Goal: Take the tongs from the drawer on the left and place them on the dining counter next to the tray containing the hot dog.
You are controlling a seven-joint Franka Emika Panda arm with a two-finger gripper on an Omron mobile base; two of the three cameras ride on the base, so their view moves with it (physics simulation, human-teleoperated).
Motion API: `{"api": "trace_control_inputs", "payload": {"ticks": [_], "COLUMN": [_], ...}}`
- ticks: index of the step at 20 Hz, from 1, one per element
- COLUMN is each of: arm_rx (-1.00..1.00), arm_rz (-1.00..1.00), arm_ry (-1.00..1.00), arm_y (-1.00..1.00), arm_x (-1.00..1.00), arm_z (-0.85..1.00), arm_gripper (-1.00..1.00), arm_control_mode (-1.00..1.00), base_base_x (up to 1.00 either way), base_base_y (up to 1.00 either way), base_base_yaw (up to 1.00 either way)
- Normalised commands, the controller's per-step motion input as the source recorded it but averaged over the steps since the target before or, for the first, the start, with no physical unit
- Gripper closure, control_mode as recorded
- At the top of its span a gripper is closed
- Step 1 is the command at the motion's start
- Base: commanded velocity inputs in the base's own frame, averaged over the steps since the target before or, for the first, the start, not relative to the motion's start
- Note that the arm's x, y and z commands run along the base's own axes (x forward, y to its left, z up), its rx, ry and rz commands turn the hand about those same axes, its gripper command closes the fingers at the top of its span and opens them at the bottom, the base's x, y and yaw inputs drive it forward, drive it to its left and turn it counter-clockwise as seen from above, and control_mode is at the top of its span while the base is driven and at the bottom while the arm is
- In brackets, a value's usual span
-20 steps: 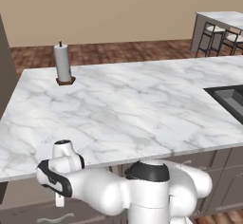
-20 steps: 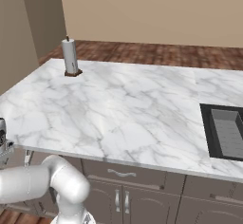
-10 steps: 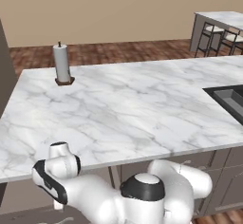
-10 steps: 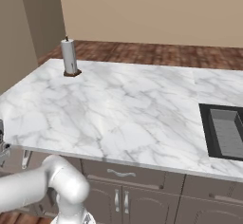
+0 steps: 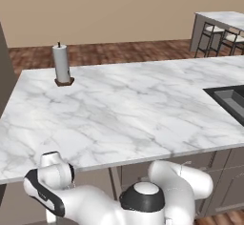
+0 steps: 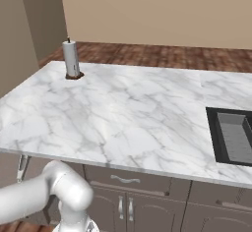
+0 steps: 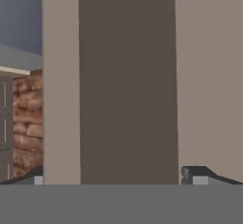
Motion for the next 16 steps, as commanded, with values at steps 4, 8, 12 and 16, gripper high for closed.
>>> {"api": "trace_control_inputs", "payload": {"ticks": [4, 8, 12, 16], "arm_rx": [0.00, 0.00, 0.00, 0.00], "arm_rz": [0.00, 0.00, 0.00, 0.00], "arm_ry": [0.01, 0.02, 0.02, 0.00], "arm_y": [0.38, 0.34, 0.32, 0.28], "arm_x": [-0.65, -0.62, -0.71, -0.77], "arm_z": [-0.32, -0.34, -0.37, -0.31], "arm_gripper": [-1.00, -1.00, -1.00, -1.00], "arm_control_mode": [-1.00, -1.00, -1.00, -1.00], "base_base_x": [0.00, 0.00, 0.00, 0.00], "base_base_y": [0.00, 0.00, 0.00, 0.00], "base_base_yaw": [0.00, 0.00, 0.00, 0.00]}}
